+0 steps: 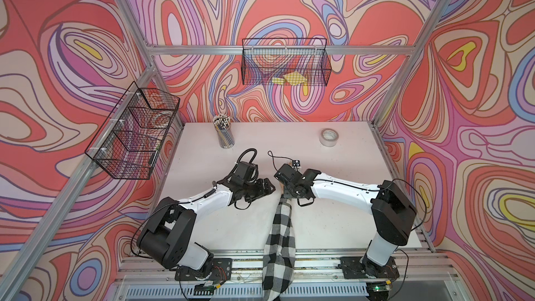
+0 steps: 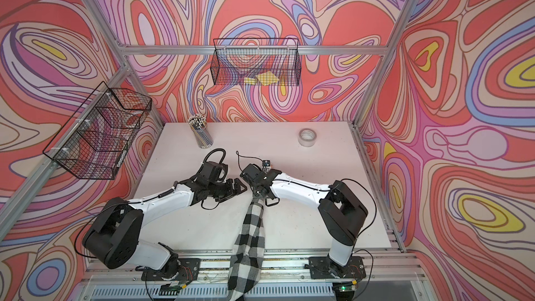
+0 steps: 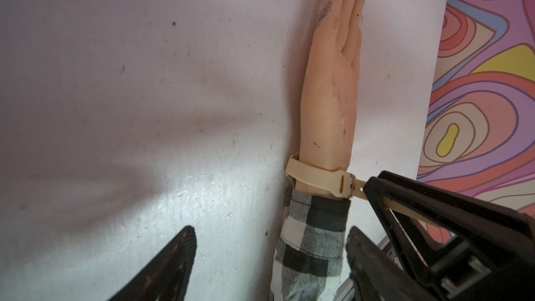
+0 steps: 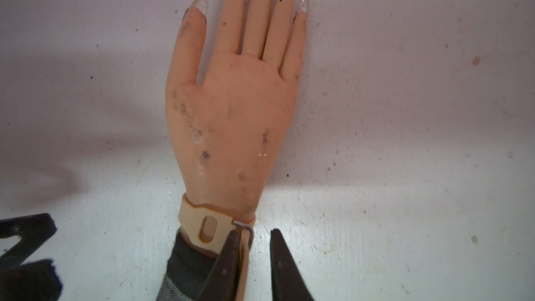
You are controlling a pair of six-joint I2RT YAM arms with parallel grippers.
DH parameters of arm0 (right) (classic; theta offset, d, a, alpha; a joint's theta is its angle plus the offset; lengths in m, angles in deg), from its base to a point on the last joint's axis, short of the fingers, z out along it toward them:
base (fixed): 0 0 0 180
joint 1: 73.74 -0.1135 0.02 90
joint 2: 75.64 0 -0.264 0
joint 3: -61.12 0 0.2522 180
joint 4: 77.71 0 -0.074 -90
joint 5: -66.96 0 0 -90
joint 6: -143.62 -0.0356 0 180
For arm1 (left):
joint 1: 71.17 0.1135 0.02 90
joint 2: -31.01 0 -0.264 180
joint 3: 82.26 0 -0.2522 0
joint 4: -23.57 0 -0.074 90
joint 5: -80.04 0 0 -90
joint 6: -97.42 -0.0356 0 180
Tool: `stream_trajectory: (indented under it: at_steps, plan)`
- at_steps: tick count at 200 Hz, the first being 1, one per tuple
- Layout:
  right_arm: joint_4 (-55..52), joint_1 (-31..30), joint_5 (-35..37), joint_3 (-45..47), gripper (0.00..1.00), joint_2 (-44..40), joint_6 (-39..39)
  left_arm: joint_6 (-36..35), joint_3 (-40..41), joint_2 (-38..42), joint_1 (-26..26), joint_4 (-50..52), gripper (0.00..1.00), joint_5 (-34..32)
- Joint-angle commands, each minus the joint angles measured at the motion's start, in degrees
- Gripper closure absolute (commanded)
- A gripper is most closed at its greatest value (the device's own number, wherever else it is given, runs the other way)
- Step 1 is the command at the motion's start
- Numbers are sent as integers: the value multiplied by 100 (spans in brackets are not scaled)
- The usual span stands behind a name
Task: Take off the watch
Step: Untie the watch from the hand.
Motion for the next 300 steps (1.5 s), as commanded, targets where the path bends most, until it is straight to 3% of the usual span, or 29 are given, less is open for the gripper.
stream_trajectory:
  at_steps: [1,33,103,300]
  plan:
    - [74,1,57,89,78,210,-58,32,-177,-134,-54,-64,17,74]
    - [163,49,-24,146,80,230,-64,-16,-271,-260,-131,-54,17,125]
    - [214,60,-56,216,100,114,-108,-275,-625,-516,-335,169,17,134]
    - [639,201,-414,462,100,-385,-300,-300,-935,-1276,-648,85,18,189]
